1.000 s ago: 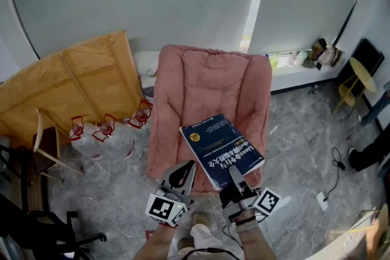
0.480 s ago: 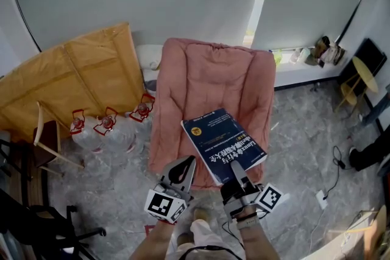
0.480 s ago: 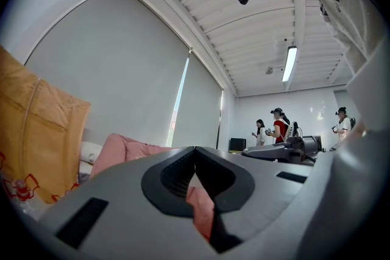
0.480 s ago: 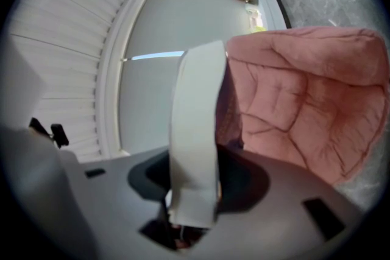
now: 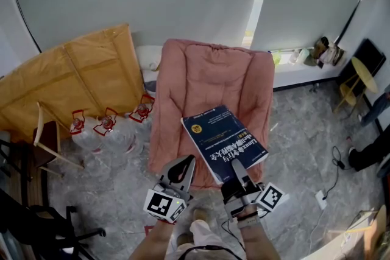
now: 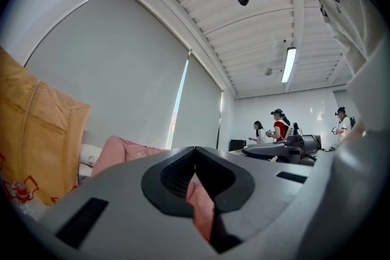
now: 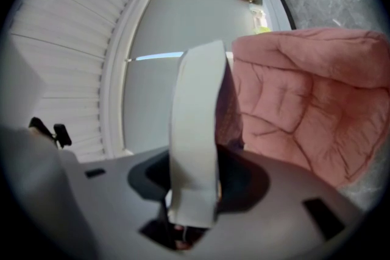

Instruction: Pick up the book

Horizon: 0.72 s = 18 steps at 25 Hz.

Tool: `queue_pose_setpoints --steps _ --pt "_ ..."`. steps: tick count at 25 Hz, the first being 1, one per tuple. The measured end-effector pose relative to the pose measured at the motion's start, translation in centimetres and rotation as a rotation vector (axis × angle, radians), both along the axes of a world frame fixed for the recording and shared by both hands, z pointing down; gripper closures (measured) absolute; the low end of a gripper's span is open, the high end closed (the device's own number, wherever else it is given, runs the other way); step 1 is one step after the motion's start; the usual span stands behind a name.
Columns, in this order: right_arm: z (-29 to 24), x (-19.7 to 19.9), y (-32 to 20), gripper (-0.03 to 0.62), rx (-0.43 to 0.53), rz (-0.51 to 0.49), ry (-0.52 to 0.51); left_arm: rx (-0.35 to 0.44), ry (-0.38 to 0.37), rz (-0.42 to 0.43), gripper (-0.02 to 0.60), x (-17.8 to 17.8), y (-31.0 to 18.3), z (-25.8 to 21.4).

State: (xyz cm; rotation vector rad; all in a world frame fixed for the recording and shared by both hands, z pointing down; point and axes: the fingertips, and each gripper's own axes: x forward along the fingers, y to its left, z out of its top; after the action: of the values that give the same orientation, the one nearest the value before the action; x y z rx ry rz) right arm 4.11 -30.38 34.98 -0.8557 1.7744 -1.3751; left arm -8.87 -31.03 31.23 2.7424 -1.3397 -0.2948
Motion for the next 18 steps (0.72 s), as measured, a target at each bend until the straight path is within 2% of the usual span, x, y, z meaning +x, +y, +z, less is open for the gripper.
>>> queue_pose_setpoints --steps 18 --pt "-1.7 0.0 0.6 0.416 0.047 0.005 -0.009 0.019 0.021 -0.003 0.574 -0.3 0.6 -1.0"
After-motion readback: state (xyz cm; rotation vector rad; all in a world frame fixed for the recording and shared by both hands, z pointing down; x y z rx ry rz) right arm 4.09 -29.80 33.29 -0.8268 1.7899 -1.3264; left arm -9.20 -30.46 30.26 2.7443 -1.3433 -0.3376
